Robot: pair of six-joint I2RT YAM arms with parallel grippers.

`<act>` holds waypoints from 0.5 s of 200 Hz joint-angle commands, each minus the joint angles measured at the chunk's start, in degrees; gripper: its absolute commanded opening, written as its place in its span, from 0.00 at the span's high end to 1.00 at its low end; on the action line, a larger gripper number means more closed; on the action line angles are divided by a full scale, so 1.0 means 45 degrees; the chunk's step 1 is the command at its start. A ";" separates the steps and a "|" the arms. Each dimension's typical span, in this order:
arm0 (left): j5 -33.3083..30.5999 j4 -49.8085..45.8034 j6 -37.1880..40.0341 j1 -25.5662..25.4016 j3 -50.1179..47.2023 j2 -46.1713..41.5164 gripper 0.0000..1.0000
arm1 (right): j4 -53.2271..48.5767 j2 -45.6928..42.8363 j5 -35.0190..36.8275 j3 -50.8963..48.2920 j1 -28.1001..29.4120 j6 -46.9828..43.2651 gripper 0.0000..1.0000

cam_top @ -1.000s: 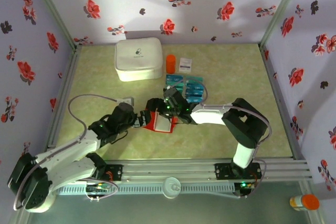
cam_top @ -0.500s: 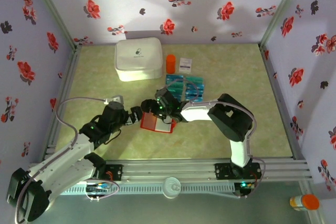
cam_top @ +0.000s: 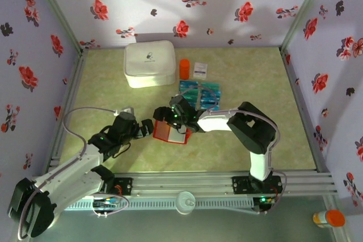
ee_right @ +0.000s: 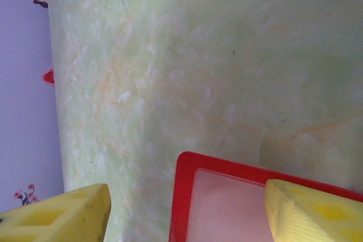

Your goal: Put the credit cards into the card holder

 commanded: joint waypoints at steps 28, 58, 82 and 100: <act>0.0274 0.0236 -0.0019 0.0091 -0.0150 0.0330 0.00 | 0.0459 -0.1006 -0.0191 -0.0940 -0.0118 0.0110 0.32; 0.0317 0.0200 0.0019 0.0096 -0.0105 0.0346 0.00 | 0.0823 -0.1400 -0.0182 -0.1604 -0.0120 0.0163 0.40; 0.0355 0.0205 0.0090 0.0096 -0.0017 0.0447 0.00 | 0.1159 -0.1685 -0.0194 -0.2103 -0.0126 0.0266 0.48; 0.0435 0.0260 0.0165 0.0101 0.0100 0.0614 0.00 | 0.1337 -0.1901 -0.0202 -0.2445 -0.0079 0.0320 0.59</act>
